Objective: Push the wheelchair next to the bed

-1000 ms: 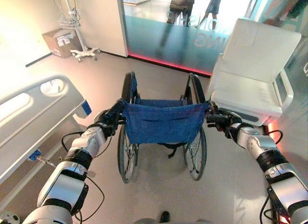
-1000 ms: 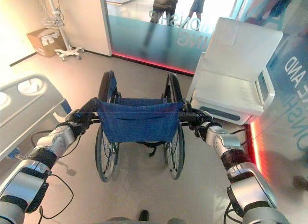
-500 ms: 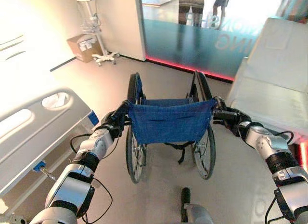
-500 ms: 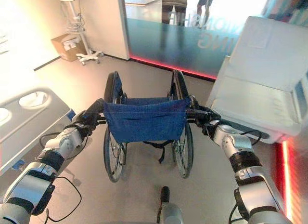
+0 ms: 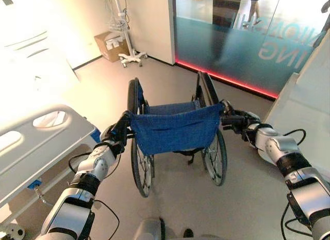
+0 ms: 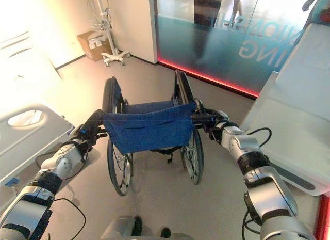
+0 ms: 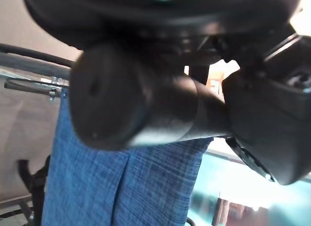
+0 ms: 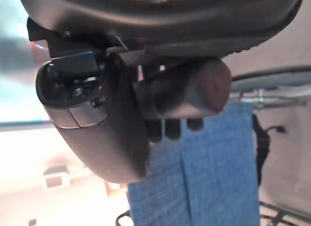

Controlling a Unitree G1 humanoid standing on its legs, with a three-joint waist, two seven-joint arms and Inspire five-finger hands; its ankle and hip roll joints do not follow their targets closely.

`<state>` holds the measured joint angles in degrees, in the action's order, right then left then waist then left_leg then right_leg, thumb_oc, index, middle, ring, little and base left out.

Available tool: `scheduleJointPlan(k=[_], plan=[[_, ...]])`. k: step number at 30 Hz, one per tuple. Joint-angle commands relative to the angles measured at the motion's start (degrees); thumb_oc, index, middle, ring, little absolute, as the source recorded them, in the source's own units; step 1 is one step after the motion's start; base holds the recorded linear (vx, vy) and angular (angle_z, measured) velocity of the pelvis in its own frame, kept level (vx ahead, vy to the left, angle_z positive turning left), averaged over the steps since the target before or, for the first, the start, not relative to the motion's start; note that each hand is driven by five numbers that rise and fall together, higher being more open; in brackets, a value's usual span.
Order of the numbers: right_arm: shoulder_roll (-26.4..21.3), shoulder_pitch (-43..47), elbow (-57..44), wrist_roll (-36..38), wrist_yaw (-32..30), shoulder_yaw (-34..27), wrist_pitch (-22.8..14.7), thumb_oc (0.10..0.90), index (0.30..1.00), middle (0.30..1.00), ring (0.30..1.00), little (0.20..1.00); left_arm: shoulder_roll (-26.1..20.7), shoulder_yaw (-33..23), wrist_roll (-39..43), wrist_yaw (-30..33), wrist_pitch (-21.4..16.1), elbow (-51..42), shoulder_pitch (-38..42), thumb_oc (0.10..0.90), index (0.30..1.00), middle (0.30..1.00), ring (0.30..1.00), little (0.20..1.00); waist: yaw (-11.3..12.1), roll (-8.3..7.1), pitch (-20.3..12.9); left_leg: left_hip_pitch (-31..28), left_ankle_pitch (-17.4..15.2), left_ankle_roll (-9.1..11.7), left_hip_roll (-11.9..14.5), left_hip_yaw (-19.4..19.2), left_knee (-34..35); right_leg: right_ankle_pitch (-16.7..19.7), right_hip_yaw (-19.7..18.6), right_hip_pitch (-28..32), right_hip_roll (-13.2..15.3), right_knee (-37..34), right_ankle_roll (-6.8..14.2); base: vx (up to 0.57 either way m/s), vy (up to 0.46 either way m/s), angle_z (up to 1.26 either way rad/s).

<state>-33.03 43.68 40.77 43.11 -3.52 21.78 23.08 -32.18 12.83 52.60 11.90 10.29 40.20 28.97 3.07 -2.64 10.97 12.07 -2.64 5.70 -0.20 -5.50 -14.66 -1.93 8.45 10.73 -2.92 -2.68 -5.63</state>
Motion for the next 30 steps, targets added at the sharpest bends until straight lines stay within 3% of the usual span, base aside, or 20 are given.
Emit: scheduleJointPlan(k=[1,2,4,6,7,8,9,10,11,12,13,16,17,21,22,23,24,25,28,30], plan=[[3.01,7.52,-4.81,3.15,5.73,4.73,-3.26,0.4,0.3,0.3,0.3,0.3,2.44,2.04,3.1,-2.93,-3.32,-0.64,8.08,0.4,0.3,0.3,0.3,0.3,2.58,1.74,-2.77,0.66,15.52,-0.29,-1.46,-6.38,11.2,0.53,1.29,1.51,2.15,3.82,6.16,0.55,0.043,-0.06],[2.61,6.99,-4.3,2.73,6.94,4.68,-3.62,0.4,0.3,0.3,0.3,0.3,1.99,2.2,3.54,-2.8,-2.76,-1.56,7.52,0.4,0.3,0.3,0.3,0.3,3.75,1.83,-3.57,1.79,16.45,-0.4,-1.74,-7.28,15.19,-1.22,0.79,3.86,1.29,3.69,5.99,0.5,0.044,-0.03],[2.4,6.79,-4.18,2.6,7.84,4.84,-3.47,0.4,0.3,0.3,0.3,0.3,1.56,1.87,3.7,-2.23,-2.31,-2.34,6.83,0.4,0.3,0.3,0.3,0.3,4.66,1.6,-4.16,1.89,16.4,-0.89,-2.54,-6.46,15.55,-3.04,0.24,5.39,1.12,3.97,5.9,0.48,0.05,-0.13],[3.0,7.29,-2.43,1.93,10.51,4.86,-3.48,0.4,0.3,0.3,0.3,0.3,0.57,0.55,3.64,-1.54,-1.29,-2.35,6.4,0.4,0.3,0.3,0.3,0.3,5.97,0.96,-5.46,1.22,13.93,-2.9,-3.28,-6.17,13.3,-5.54,0.02,6.63,1.62,5.0,6.41,0.48,0.063,-0.34],[3.24,7.3,-2.13,1.73,10.86,4.86,-3.52,0.4,0.3,0.3,0.3,0.3,0.59,0.48,3.61,-1.49,-1.25,-2.09,6.41,0.4,0.3,0.3,0.3,0.3,6.15,0.65,-5.88,0.85,12.81,-2.83,-3.69,-5.68,13.28,-6.32,-0.07,7.1,1.99,5.18,6.69,0.38,0.055,-0.52],[3.78,6.86,-1.83,1.57,11.44,4.71,-4.01,0.4,0.3,0.3,0.3,0.3,0.53,0.43,3.7,-1.68,-1.44,-1.42,6.43,0.4,0.3,0.3,0.3,0.3,6.58,0.1,-6.18,0.62,11.24,-3.73,-3.84,-6.21,12.05,-7.29,0.96,7.67,2.71,5.85,6.94,0.52,0.098,-0.56],[5.07,5.45,-1.82,0.58,12.53,4.2,-4.96,0.4,0.3,0.3,0.3,0.3,0.92,0.02,2.95,-1.75,-1.71,-0.45,6.36,0.4,0.3,0.3,0.3,0.3,8.22,-0.83,-6.6,0.49,8.87,-6.55,-4.11,-6.2,9.56,-6.87,3.34,8.54,4.85,9.84,8.32,0.4,0.081,-0.47],[5.08,5.41,-1.84,0.56,12.54,4.17,-4.96,0.4,0.3,0.3,0.3,0.3,0.92,0.05,2.94,-1.75,-1.71,-0.45,6.35,0.4,0.3,0.3,0.3,0.3,8.23,-0.88,-6.61,0.51,8.81,-6.58,-4.15,-6.22,9.5,-6.93,3.34,8.53,4.91,9.9,8.36,0.48,0.164,-0.38],[5.77,4.4,-2.24,-0.39,13.17,4.2,-6.09,0.4,0.3,0.3,0.3,0.3,1.52,0.09,1.92,-2.01,-2.71,0.83,6.65,0.4,0.3,0.3,0.3,0.3,8.96,-1.53,-6.7,-0.9,7.48,-8.39,-5.01,-4.96,9.36,-1.63,6.0,6.67,8.74,19.29,11.44,0.27,0.13,-0.18],[5.84,3.98,-2.6,-0.44,13.28,4.15,-6.38,0.4,0.3,0.3,0.3,0.3,1.58,0.11,1.65,-2.12,-2.89,1.1,6.75,0.4,0.3,0.3,0.3,0.3,9.04,-1.49,-6.65,-1.4,7.27,-8.69,-5.19,-4.42,9.36,0.05,6.39,5.76,9.82,22.56,12.06,0.49,0.243,-0.18],[5.79,2.79,-4.14,-0.15,12.83,3.56,-6.72,0.4,0.3,0.3,0.3,0.3,1.62,0.42,1.45,-2.5,-3.61,2.33,7.65,0.4,0.3,0.3,0.3,0.3,8.55,-0.92,-6.12,-3.52,6.38,-9.43,-5.68,-2.18,9.02,4.76,6.16,1.06,12.36,33.73,13.23,0.36,0.181,-0.03],[6.03,3.22,-3.1,0.83,13.38,3.33,-7.92,0.4,0.3,0.3,0.3,0.3,2.42,0.54,0.53,-2.51,-4.75,3.45,8.71,0.4,0.3,0.3,0.3,0.3,7.56,0.08,-4.84,-7.34,4.57,-10.37,-6.03,1.77,8.54,7.25,4.1,-6.4,13.53,44.42,12.64,0.31,0.104,0.3],[6.03,3.25,-3.08,0.83,13.4,3.33,-7.93,0.4,0.3,0.3,0.3,0.3,2.42,0.53,0.53,-2.51,-4.75,3.46,8.73,0.4,0.3,0.3,0.3,0.3,7.53,0.05,-4.8,-7.36,4.57,-10.37,-6.07,1.79,8.55,7.21,4.12,-6.39,13.57,44.47,12.64,0.33,-0.003,0.56],[7.35,6.24,-1.19,-0.59,13.45,2.89,-8.51,0.4,0.3,0.3,0.3,0.3,2.78,0.72,-0.59,-3.2,-6.14,3.36,9.67,0.4,0.3,0.3,0.3,0.3,7.23,0.75,-3.73,-11.05,4.13,-9.54,-5.89,5.81,9.62,5.35,5.24,-10.27,13.48,29.82,11.48,0.29,-0.148,0.37],[6.96,6.68,-1.27,-0.66,13.04,2.75,-8.88,0.4,0.3,0.3,0.3,0.3,2.57,1.13,-0.38,-3.73,-6.54,2.32,9.29,0.4,0.3,0.3,0.3,0.3,6.32,0.63,-2.84,-12.85,2.66,-9.06,-6.09,7.26,9.11,6.02,3.84,-12.84,13.63,21.16,11.33,0.22,-0.135,0.45],[6.94,6.67,-1.3,-0.64,13.0,2.77,-8.91,0.4,0.3,0.3,0.3,0.3,2.57,1.16,-0.37,-3.74,-6.62,2.28,9.23,0.4,0.3,0.3,0.3,0.3,6.2,0.7,-2.81,-12.94,2.52,-9.02,-6.03,7.4,9.03,6.18,3.89,-12.72,13.56,20.55,11.33,0.31,-0.206,0.36],[6.39,6.75,-1.75,-0.12,12.21,2.99,-9.2,0.4,0.3,0.3,0.3,0.3,2.63,1.61,-0.5,-3.45,-6.73,0.75,8.64,0.4,0.3,0.3,0.3,0.3,5.36,0.44,-2.02,-13.9,1.09,-8.7,-6.33,8.51,8.36,8.37,1.91,-14.29,14.05,14.44,12.24,0.35,-0.24,0.19],[5.72,7.2,-2.52,0.47,10.59,3.09,-8.62,0.4,0.3,0.3,0.3,0.3,2.78,2.11,-0.84,-3.4,-6.21,-0.88,8.41,0.4,0.3,0.3,0.3,0.3,3.97,-0.36,-1.43,-15.08,-1.27,-8.72,-7.3,10.15,7.49,12.86,-1.64,-16.95,14.29,6.67,13.93,0.42,-0.282,0.16],[4.17,9.38,-1.97,1.63,8.79,2.02,-6.35,0.4,0.3,0.3,0.3,0.3,2.97,2.89,-1.57,-3.46,-4.86,-2.62,8.75,0.4,0.3,0.3,0.3,0.3,1.95,-0.42,-0.77,-18.33,-4.89,-9.07,-7.48,14.54,6.55,16.05,-5.93,-19.88,13.38,-1.59,15.22,0.46,-0.278,0.77],[3.77,9.8,-1.88,1.95,8.29,1.67,-5.67,0.4,0.3,0.3,0.3,0.3,2.92,2.95,-1.85,-3.39,-4.4,-3.03,9.03,0.4,0.3,0.3,0.3,0.3,1.4,-0.47,-0.89,-19.53,-6.24,-9.15,-7.3,16.38,6.06,16.2,-7.51,-20.38,12.95,-1.49,15.12,0.37,-0.297,1.02]])
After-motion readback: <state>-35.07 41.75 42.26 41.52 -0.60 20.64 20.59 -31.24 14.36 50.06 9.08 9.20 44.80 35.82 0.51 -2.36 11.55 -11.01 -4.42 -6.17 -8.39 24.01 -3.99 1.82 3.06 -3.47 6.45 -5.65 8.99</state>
